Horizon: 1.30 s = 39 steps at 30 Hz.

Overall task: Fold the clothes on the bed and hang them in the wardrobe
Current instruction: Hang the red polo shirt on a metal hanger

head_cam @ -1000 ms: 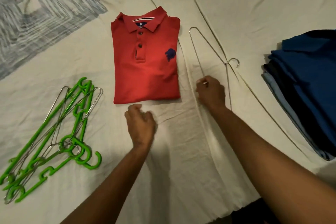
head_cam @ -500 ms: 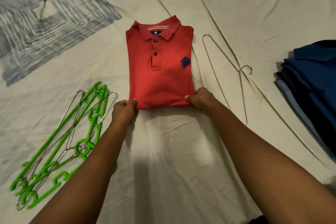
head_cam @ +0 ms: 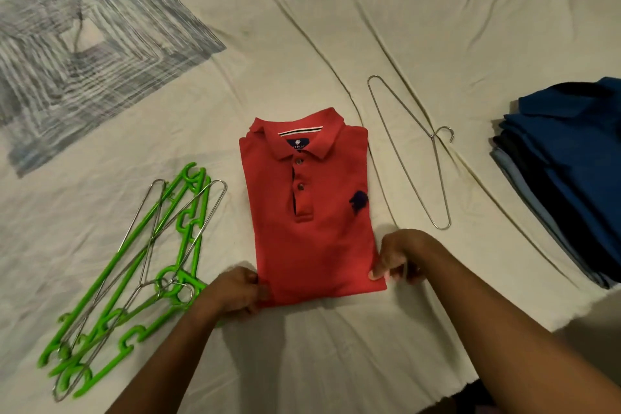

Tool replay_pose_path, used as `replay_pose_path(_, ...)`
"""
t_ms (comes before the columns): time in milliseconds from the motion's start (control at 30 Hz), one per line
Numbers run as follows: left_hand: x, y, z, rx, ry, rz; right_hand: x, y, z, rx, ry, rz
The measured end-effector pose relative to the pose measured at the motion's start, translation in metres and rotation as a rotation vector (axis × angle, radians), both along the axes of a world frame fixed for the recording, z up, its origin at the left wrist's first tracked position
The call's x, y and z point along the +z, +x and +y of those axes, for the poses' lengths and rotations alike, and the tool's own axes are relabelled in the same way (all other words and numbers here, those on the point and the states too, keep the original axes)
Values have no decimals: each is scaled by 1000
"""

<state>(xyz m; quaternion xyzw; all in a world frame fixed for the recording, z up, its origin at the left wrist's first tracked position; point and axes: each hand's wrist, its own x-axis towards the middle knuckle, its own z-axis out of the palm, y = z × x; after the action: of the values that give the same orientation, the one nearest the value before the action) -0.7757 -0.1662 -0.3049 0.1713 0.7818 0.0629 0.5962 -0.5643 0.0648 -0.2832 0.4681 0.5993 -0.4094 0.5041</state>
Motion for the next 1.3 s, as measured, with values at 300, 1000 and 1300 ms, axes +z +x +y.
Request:
replay_pose_path(300, 0, -71, 104, 376, 560, 534, -13, -51, 56, -842, 426, 667)
replay_pose_path(1000, -11, -147, 191, -161, 709, 495, -29, -105, 98, -872, 794, 774)
replay_pose_path(1300, -12, -138, 168, -626, 790, 958, -25, -138, 61, 281, 1204, 1013)
